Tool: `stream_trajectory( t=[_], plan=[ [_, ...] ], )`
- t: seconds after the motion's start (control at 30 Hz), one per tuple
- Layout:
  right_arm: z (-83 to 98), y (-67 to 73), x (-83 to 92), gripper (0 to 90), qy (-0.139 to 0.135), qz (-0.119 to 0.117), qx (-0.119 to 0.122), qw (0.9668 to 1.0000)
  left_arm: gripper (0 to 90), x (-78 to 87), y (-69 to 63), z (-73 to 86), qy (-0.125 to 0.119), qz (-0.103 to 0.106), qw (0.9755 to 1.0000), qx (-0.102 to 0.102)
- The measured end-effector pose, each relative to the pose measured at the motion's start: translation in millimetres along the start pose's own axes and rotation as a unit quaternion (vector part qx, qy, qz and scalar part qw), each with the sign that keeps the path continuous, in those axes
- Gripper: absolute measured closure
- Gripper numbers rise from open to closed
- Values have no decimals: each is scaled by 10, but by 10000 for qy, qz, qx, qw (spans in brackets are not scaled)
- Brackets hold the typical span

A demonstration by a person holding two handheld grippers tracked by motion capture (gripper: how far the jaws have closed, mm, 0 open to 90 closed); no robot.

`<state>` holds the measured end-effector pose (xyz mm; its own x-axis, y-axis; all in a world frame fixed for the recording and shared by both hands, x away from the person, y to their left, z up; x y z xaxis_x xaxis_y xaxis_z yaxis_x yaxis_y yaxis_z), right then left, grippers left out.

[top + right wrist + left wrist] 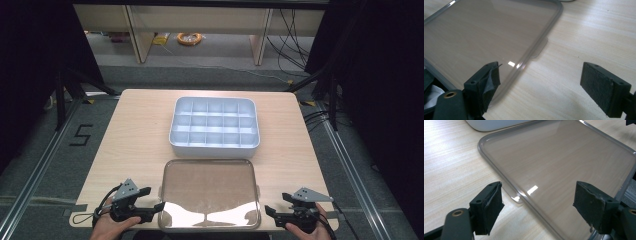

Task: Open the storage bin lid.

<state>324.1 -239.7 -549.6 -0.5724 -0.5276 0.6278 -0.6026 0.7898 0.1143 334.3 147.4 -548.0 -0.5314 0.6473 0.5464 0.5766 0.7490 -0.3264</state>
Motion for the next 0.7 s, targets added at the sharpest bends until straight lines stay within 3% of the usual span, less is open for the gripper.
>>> stream_trajectory(
  t=[0.03,0.07,0.17,0.2,0.27,0.37,0.4,0.47,0.63,0.67,0.7],
  plan=[
    [12,1,9,168,67,-16,38,10000,224,2,6,8,-20,-6,10000,-34],
    [14,-35,8,168,35,52,245,9997,224,8,6,15,4,-37,10000,-20],
    [32,-13,-16,168,51,-17,211,9998,224,8,3,23,13,-43,10000,3],
    [52,24,-5,168,153,-22,61,9999,224,9,2,22,13,-41,10000,3],
    [36,1,-26,168,66,-23,235,9997,224,9,0,15,-6,-41,10000,8],
    [42,4,-28,168,96,-37,224,9997,224,9,4,14,-9,-47,10000,13],
    [51,37,-25,168,136,-51,32,9999,224,8,3,14,-7,-33,10000,14],
    [63,32,-33,168,173,-42,30,9998,224,10,3,14,-2,-44,10000,19],
    [67,18,-37,168,195,-52,137,9997,224,10,4,16,11,-48,10000,5],
    [60,-10,-38,168,167,-6,284,9995,224,10,5,17,15,-50,10000,2],
    [61,3,-41,168,171,-45,232,9996,224,9,4,18,19,-39,10000,4]
  ],
)
Point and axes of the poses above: each handheld gripper's, and its own axes: x roughly backward along the jaws, z roughly out of its underside, y roughly to its left, the point moved 9 cm from there along -x, roughly forward along the jaws, and after that the axes turned 7 degrees about x, right-handed, at the moved point
